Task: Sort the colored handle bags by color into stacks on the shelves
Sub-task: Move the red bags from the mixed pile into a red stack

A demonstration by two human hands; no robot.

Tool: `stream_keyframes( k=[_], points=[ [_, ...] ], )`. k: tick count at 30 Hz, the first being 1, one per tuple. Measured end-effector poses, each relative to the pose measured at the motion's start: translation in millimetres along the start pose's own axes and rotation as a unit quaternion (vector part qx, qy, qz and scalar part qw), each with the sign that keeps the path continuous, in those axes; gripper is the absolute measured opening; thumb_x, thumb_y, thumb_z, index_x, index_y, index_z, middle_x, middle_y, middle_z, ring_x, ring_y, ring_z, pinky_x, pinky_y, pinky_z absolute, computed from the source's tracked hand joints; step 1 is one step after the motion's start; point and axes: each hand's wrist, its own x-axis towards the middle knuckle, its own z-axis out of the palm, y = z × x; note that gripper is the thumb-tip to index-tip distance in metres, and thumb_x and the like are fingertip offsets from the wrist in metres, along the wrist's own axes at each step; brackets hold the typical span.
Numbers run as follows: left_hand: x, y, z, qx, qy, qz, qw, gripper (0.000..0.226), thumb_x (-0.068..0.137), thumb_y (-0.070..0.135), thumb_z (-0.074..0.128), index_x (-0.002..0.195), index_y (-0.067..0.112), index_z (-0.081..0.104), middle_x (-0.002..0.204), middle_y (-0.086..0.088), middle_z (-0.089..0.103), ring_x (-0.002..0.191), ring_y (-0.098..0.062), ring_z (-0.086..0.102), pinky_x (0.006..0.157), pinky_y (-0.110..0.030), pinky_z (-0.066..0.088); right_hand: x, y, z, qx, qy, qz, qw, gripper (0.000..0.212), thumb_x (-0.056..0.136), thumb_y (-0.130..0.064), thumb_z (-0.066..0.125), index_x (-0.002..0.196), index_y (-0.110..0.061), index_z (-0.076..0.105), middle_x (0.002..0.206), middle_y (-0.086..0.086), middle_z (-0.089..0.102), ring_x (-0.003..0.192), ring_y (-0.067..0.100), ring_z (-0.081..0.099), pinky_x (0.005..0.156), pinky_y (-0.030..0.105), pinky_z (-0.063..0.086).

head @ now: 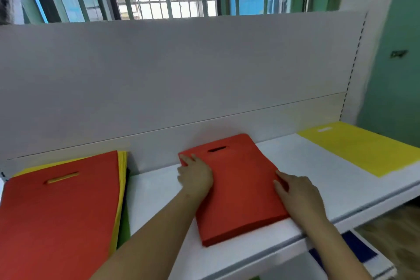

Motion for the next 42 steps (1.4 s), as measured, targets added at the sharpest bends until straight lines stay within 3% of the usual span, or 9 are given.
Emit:
stream_keyframes(
  k=[5,11,15,20,26,31,36,39,42],
  points=[
    [18.0,1.1,-17.4,-0.028,-0.070,-0.015,0.997,0.064,0.095,0.025,0.048,0.149,0.000,0.025,0.155,-0.032,0.011,0.129,-0.048,0.042,0.105,-0.053,0.040,24.5,-1.6,-11.6,-0.135,-0.052,-0.011,0.989,0.046,0.096,-0.052,0.041,0.134,-0.029,0.053,0.127,0.000,0.060,0.117,0.025,0.052,0.091,0.035,0.043],
    [26.5,-35.5,-96.1,-0.072,-0.018,0.059,0.995,0.045,0.092,0.030,0.051,0.131,0.007,0.047,0.132,-0.020,0.044,0.120,-0.041,0.050,0.098,-0.045,0.044,12.2,-62.7,-6.5,-0.093,0.098,-0.057,0.989,0.054,0.093,-0.050,0.050,0.138,-0.020,0.051,0.152,0.009,0.038,0.139,0.033,0.030,0.114,0.052,0.014],
    [30.8,-103.6,-163.3,-0.043,0.072,0.084,0.993,0.046,0.094,0.028,0.050,0.135,0.009,0.049,0.131,-0.018,0.048,0.121,-0.037,0.049,0.098,-0.041,0.042,-13.3,-143.4,13.8,0.105,-0.023,-0.213,0.971,0.060,0.093,-0.047,0.053,0.145,-0.020,0.042,0.155,0.000,0.034,0.141,0.018,0.031,0.114,0.030,0.023],
    [18.0,-226.2,-208.1,-0.004,0.133,0.030,0.991,0.044,0.092,0.020,0.050,0.134,0.008,0.051,0.129,-0.018,0.049,0.120,-0.037,0.048,0.098,-0.042,0.042,-69.8,-234.7,37.8,0.189,-0.152,-0.353,0.904,0.071,0.090,-0.061,0.047,0.151,-0.032,0.026,0.157,-0.014,0.024,0.144,0.005,0.020,0.116,0.024,0.017],
    [-16.9,-328.4,-199.2,0.017,0.106,-0.072,0.992,0.063,0.094,0.019,0.044,0.152,0.010,0.024,0.156,-0.016,0.023,0.140,-0.033,0.030,0.105,-0.048,0.039,-114.1,-287.4,69.8,0.089,-0.214,-0.417,0.879,0.109,0.060,-0.095,0.005,0.153,-0.040,0.009,0.161,-0.016,0.007,0.147,0.014,0.010,0.121,0.042,0.011],
    [-25.3,-345.8,-165.1,0.045,0.011,-0.137,0.990,0.065,0.101,0.016,0.030,0.155,0.003,-0.005,0.163,-0.017,-0.005,0.147,-0.035,0.017,0.115,-0.048,0.027,-125.6,-287.9,84.5,0.029,-0.262,-0.379,0.887,0.108,0.056,-0.092,0.006,0.152,-0.043,0.009,0.159,-0.022,0.000,0.148,0.015,-0.001,0.119,0.051,-0.006],
    [-24.2,-333.3,-163.4,0.111,0.066,-0.152,0.980,0.054,0.096,0.003,0.035,0.147,-0.006,0.021,0.148,-0.027,0.033,0.130,-0.038,0.044,0.100,-0.045,0.042,-123.3,-291.4,83.6,0.021,-0.247,-0.378,0.892,0.110,0.052,-0.093,0.001,0.150,-0.045,0.020,0.158,-0.024,0.010,0.148,0.015,0.004,0.118,0.052,-0.008],
    [-31.2,-324.0,-168.3,0.172,0.075,-0.141,0.972,0.029,0.093,0.001,0.042,0.121,0.001,0.050,0.121,-0.016,0.059,0.108,-0.033,0.060,0.086,-0.040,0.047,-122.3,-292.0,83.0,0.019,-0.222,-0.392,0.893,0.119,0.044,-0.097,-0.013,0.145,-0.049,0.030,0.155,-0.025,0.022,0.147,0.014,0.009,0.116,0.052,-0.010],
    [-36.0,-311.5,-174.7,0.227,0.076,-0.129,0.962,0.024,0.091,0.000,0.047,0.110,0.009,0.059,0.113,-0.009,0.064,0.104,-0.029,0.063,0.080,-0.036,0.046,-123.2,-294.3,78.8,0.024,-0.190,-0.406,0.894,0.095,0.061,-0.080,-0.010,0.136,-0.052,0.043,0.148,-0.025,0.038,0.146,0.012,0.015,0.113,0.048,-0.016]
  ],
)
